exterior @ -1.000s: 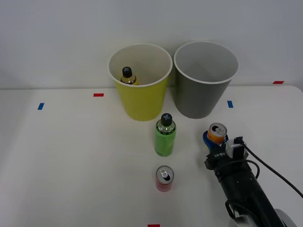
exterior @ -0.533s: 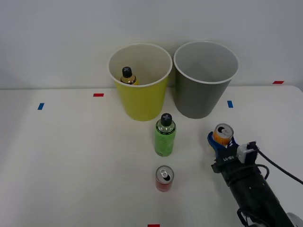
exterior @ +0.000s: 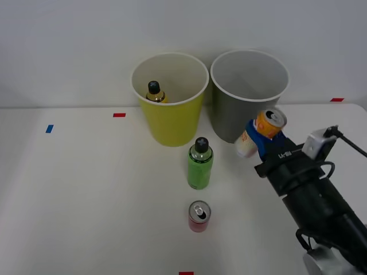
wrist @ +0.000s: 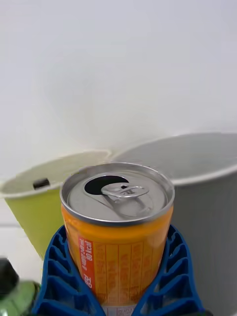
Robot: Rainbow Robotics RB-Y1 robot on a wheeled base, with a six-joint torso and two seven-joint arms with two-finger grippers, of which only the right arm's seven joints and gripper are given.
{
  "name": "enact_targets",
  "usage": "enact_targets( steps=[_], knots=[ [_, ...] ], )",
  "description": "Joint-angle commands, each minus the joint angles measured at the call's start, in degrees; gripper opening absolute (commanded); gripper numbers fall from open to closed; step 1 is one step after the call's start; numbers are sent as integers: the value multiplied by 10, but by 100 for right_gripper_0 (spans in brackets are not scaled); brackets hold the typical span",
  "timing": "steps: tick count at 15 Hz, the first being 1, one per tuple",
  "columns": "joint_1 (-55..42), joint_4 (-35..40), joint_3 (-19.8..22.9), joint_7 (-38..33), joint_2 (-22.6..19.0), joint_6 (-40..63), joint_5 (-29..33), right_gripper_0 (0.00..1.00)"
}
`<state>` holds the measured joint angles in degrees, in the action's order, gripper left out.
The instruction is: Put cans in the gray bin, plastic bottles in the light green bin
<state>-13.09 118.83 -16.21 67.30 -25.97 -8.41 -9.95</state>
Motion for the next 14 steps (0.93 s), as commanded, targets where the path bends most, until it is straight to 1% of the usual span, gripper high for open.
enact_targets(
  steps=[1,3,5,9,10,11,12,14],
  knots=[
    [61,11,22,-74,21,15,-4,0],
    [95,11,35,-118,37,19,-6,0],
    [131,11,50,-134,50,53,-4,0],
    [206,11,81,-118,79,185,12,0],
    [223,11,88,-113,85,219,32,0],
    [245,11,92,-111,93,268,67,0],
    [264,11,94,-110,96,311,83,0],
    [298,3,102,-105,100,386,95,0]
  ],
)
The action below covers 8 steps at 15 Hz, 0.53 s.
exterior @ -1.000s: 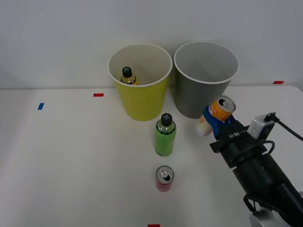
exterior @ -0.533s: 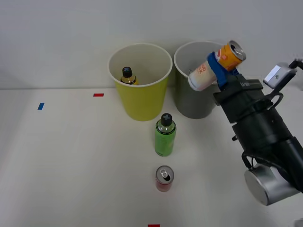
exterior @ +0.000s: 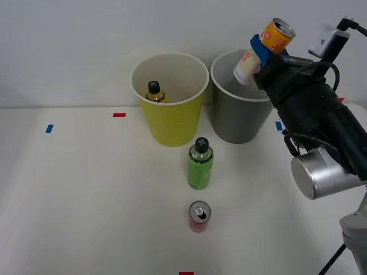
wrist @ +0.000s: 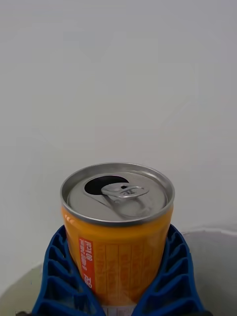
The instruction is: Put cans in the gray bin, plastic bottles in the light green bin
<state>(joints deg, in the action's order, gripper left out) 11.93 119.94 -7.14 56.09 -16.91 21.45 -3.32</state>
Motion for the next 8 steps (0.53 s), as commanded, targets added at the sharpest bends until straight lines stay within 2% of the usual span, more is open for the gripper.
enact_targets(
  steps=[1,4,8],
  knots=[
    [63,-35,13,9,11,83,36,0],
    [111,-128,17,10,21,61,79,0],
    [125,-161,19,18,19,61,107,0]
  ],
)
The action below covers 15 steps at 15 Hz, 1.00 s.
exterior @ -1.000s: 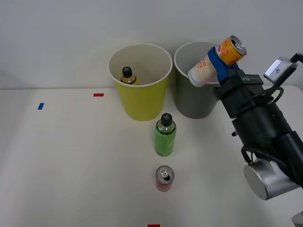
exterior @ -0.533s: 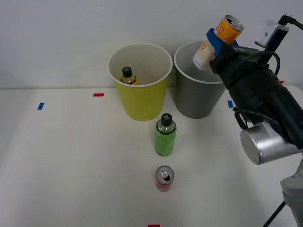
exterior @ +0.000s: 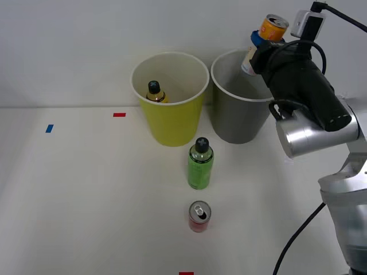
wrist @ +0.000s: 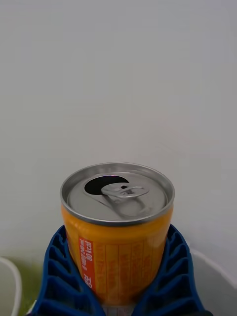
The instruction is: Put cans in the gray bin, plastic bottles in the light green bin
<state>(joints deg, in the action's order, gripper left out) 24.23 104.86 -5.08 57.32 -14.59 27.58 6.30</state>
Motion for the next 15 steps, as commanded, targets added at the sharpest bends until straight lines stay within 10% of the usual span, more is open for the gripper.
enact_targets(
  steps=[1,6,9,15],
  knots=[
    [2,-12,-5,9,-8,-1,11,0],
    [2,-12,-8,7,-8,-1,10,3],
    [2,-12,-8,4,-8,-1,6,100],
    [2,-12,-9,3,-8,-1,-9,100]
  ],
)
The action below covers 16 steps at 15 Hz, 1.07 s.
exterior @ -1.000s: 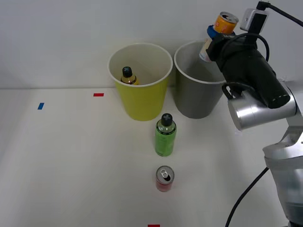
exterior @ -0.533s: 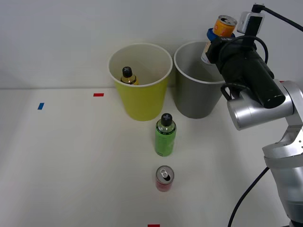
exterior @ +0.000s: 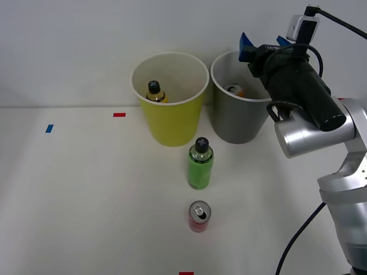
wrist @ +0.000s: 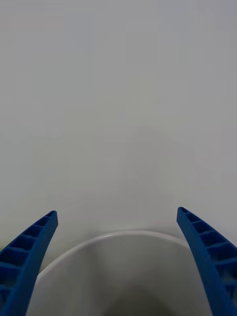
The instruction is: Put cans in the gray bin, plastic bottles in the light green bin
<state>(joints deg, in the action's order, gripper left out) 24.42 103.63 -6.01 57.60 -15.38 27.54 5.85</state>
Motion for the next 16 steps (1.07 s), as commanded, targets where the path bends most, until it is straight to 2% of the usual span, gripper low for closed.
enact_targets(
  steps=[1,13,16],
  knots=[
    [0,-1,0,1,0,0,-7,100],
    [-1,0,0,4,-1,0,-8,100],
    [-2,0,0,8,-13,-14,-12,100]
  ],
)
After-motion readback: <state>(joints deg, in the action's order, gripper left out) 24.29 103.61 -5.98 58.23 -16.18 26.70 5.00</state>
